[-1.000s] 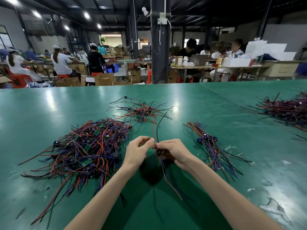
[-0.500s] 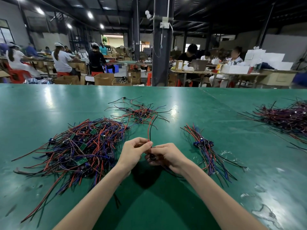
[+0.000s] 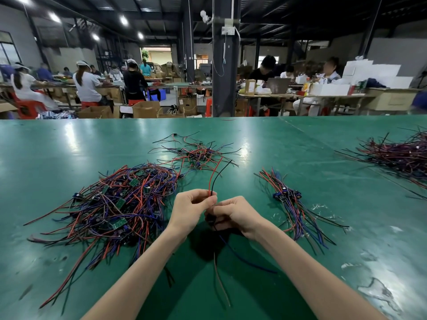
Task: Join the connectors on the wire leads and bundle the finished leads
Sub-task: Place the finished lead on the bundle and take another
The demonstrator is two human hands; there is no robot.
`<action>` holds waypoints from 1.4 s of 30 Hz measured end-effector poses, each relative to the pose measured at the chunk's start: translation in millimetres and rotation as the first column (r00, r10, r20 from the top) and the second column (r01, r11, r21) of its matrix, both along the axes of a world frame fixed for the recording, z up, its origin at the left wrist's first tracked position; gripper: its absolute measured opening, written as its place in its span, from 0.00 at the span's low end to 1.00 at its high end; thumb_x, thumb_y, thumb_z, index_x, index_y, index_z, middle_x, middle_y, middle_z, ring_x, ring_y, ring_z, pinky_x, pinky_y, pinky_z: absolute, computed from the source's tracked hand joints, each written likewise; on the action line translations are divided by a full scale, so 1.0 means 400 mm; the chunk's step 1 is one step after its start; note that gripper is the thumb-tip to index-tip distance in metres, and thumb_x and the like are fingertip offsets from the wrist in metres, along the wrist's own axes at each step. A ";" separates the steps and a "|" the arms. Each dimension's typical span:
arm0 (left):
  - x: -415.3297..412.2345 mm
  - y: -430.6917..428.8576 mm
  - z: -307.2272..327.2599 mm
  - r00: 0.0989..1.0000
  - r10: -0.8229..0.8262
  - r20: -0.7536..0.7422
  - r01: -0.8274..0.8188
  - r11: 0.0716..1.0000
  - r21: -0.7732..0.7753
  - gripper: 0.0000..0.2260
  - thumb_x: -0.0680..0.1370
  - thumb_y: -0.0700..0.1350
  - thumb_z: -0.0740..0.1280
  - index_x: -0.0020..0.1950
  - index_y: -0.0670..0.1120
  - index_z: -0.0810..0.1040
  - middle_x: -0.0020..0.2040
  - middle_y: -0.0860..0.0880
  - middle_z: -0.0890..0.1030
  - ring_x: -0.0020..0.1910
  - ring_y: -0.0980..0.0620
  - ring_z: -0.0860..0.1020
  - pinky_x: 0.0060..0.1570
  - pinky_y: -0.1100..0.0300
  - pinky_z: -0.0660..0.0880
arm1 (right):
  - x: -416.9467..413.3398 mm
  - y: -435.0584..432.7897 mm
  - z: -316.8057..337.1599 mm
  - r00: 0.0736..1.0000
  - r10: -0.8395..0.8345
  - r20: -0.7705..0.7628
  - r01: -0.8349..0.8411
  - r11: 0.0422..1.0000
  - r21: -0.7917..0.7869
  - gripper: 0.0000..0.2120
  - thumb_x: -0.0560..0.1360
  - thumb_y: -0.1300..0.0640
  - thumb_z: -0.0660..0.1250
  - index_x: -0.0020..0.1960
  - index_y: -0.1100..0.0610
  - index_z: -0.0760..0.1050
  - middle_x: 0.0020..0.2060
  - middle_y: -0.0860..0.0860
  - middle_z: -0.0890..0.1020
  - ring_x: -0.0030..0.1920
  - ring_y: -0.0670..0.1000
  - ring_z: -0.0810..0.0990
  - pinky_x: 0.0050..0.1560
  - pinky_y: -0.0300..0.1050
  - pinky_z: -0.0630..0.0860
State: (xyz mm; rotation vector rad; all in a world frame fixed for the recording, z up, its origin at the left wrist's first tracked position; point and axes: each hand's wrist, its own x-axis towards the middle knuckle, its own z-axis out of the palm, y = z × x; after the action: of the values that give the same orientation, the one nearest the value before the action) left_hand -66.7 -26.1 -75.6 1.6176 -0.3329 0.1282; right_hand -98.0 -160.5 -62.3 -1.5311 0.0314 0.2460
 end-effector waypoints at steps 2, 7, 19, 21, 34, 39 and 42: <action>0.001 0.000 0.000 1.000 0.006 0.008 -0.006 1.000 0.002 0.05 0.71 0.36 0.73 0.40 0.46 0.83 0.29 0.55 0.82 0.28 0.64 0.76 0.30 0.74 0.68 | 0.000 0.002 -0.001 1.000 -0.008 0.008 0.008 1.000 -0.002 0.06 0.74 0.67 0.68 0.39 0.61 0.81 0.30 0.53 0.81 0.31 0.50 0.79 0.38 0.44 0.80; 0.001 0.000 0.001 1.000 0.029 0.012 -0.029 1.000 -0.003 0.06 0.71 0.37 0.74 0.38 0.48 0.82 0.28 0.55 0.81 0.28 0.64 0.76 0.30 0.74 0.69 | 0.001 0.004 -0.003 0.998 -0.066 0.018 0.066 0.998 0.005 0.02 0.72 0.65 0.72 0.41 0.61 0.80 0.32 0.55 0.82 0.30 0.48 0.80 0.36 0.43 0.81; -0.002 0.000 -0.004 0.999 0.046 -0.021 -0.046 0.999 -0.009 0.05 0.70 0.38 0.74 0.38 0.47 0.82 0.30 0.54 0.82 0.29 0.63 0.77 0.30 0.74 0.69 | 0.003 0.001 -0.009 0.998 -0.045 0.054 0.046 0.999 -0.012 0.05 0.72 0.67 0.70 0.37 0.62 0.79 0.32 0.55 0.83 0.31 0.49 0.82 0.37 0.43 0.82; -0.003 0.000 -0.003 0.999 0.041 -0.029 -0.041 0.999 -0.014 0.05 0.71 0.38 0.74 0.38 0.47 0.82 0.30 0.54 0.82 0.28 0.63 0.76 0.29 0.73 0.69 | 0.002 0.001 -0.010 0.997 -0.047 0.065 0.049 0.998 -0.029 0.05 0.72 0.67 0.70 0.38 0.62 0.79 0.33 0.56 0.83 0.31 0.49 0.82 0.37 0.42 0.82; -0.009 -0.002 0.003 0.998 0.000 -0.064 -0.002 0.999 -0.040 0.04 0.74 0.36 0.71 0.40 0.44 0.80 0.35 0.48 0.82 0.28 0.63 0.77 0.29 0.73 0.69 | 0.001 0.000 -0.005 0.994 -0.045 0.097 0.050 0.997 -0.050 0.04 0.72 0.68 0.70 0.39 0.65 0.77 0.32 0.55 0.80 0.29 0.46 0.80 0.30 0.38 0.78; -0.011 0.001 0.001 0.998 -0.013 -0.054 0.014 1.000 0.011 0.05 0.73 0.36 0.71 0.39 0.44 0.79 0.28 0.55 0.81 0.26 0.63 0.77 0.29 0.74 0.70 | 0.006 -0.005 -0.009 0.995 -0.063 0.080 0.069 0.994 -0.081 0.09 0.71 0.69 0.70 0.32 0.64 0.76 0.24 0.53 0.78 0.26 0.48 0.78 0.31 0.39 0.79; -0.010 0.001 -0.001 0.998 -0.007 -0.062 0.007 1.000 0.008 0.05 0.73 0.36 0.71 0.39 0.44 0.79 0.27 0.55 0.81 0.26 0.63 0.77 0.29 0.74 0.70 | 0.010 -0.005 -0.010 0.995 -0.062 0.083 0.068 0.995 -0.075 0.08 0.71 0.69 0.71 0.33 0.65 0.77 0.26 0.54 0.78 0.26 0.46 0.77 0.30 0.38 0.79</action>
State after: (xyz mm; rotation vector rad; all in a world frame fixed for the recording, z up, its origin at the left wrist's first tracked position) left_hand -70.8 -25.6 -75.9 1.6248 -0.2915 0.0711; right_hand -94.1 -162.7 -66.5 -1.6137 0.0277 0.1324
